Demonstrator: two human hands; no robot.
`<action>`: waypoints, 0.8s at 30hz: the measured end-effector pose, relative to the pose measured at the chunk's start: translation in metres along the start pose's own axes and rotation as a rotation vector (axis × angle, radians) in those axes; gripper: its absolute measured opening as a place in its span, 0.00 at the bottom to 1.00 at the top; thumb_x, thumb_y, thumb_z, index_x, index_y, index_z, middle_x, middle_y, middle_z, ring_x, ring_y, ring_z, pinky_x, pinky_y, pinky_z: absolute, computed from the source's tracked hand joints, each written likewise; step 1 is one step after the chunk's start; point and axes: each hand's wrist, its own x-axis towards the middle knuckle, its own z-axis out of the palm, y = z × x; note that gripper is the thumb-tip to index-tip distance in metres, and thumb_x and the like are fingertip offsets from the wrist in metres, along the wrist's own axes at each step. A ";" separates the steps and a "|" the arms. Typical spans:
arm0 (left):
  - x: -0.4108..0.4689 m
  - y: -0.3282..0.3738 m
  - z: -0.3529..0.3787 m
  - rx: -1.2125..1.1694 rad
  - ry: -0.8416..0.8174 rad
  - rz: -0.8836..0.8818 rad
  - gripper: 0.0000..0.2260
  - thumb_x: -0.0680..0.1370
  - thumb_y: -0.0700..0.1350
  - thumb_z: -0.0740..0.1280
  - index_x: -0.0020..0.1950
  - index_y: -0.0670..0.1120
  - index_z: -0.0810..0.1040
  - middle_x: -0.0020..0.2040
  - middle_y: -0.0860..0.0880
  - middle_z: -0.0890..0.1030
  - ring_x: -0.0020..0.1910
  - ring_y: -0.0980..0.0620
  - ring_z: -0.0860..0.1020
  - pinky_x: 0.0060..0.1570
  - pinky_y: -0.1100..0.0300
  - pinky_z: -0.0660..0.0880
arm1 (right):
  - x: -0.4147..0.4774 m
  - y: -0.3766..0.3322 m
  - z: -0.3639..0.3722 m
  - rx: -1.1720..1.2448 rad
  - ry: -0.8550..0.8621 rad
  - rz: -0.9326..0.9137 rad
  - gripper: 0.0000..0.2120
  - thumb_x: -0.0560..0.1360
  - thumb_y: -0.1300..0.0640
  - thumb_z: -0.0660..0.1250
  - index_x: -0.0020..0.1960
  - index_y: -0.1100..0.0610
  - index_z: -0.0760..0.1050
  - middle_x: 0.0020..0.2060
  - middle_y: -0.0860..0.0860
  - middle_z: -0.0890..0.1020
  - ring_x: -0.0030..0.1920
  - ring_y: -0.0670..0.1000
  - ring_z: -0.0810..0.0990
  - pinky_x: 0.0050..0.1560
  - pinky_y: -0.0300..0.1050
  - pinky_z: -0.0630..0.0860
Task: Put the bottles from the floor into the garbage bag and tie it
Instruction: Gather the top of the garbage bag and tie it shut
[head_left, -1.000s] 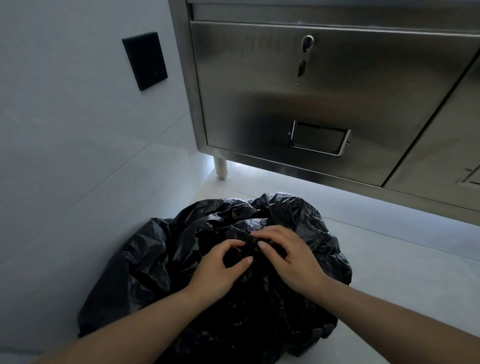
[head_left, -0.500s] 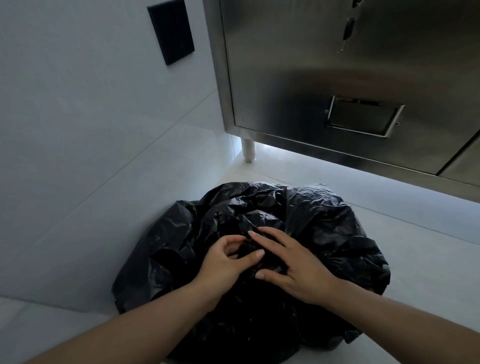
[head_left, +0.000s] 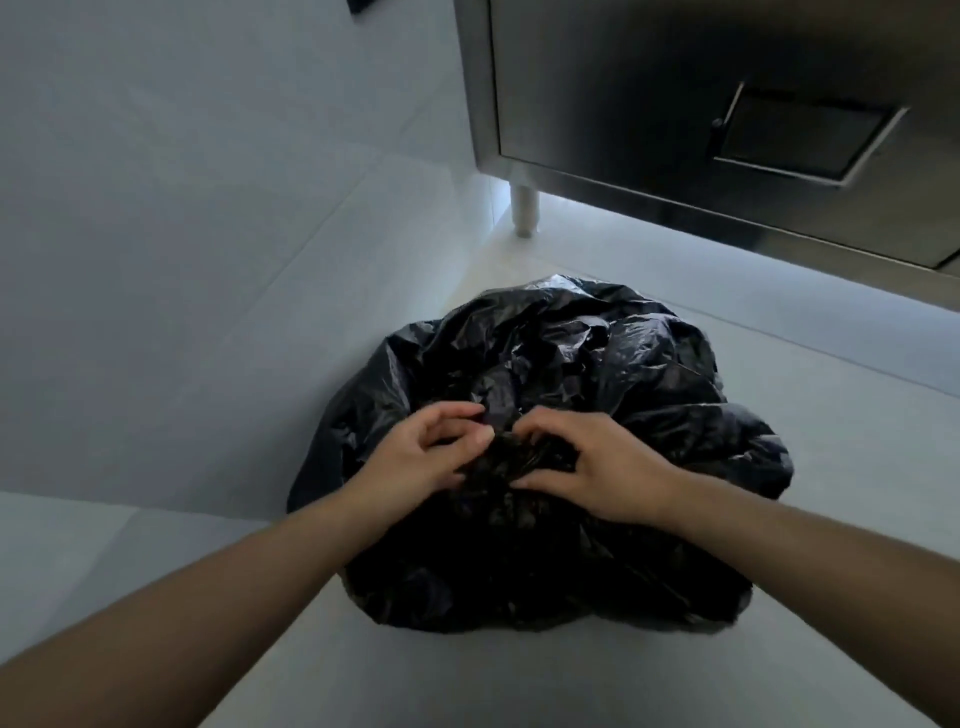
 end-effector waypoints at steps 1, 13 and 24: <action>-0.011 0.011 -0.003 -0.002 0.041 0.003 0.21 0.61 0.60 0.70 0.52 0.57 0.78 0.49 0.55 0.83 0.49 0.59 0.81 0.49 0.60 0.78 | -0.005 -0.011 -0.010 -0.004 0.023 0.057 0.14 0.70 0.52 0.73 0.53 0.53 0.74 0.44 0.47 0.81 0.44 0.50 0.81 0.48 0.49 0.76; -0.264 0.230 0.007 0.393 0.080 0.072 0.22 0.66 0.72 0.60 0.54 0.63 0.74 0.54 0.64 0.77 0.54 0.67 0.74 0.48 0.74 0.66 | -0.115 -0.319 -0.153 0.102 0.364 0.539 0.14 0.69 0.53 0.73 0.44 0.38 0.71 0.39 0.34 0.78 0.41 0.29 0.74 0.40 0.23 0.66; -0.404 0.469 0.016 0.501 -0.068 0.371 0.25 0.69 0.69 0.57 0.61 0.60 0.72 0.58 0.63 0.74 0.57 0.64 0.71 0.49 0.73 0.64 | -0.150 -0.586 -0.291 0.157 0.687 0.587 0.13 0.68 0.53 0.74 0.43 0.39 0.72 0.34 0.40 0.79 0.36 0.35 0.77 0.35 0.24 0.68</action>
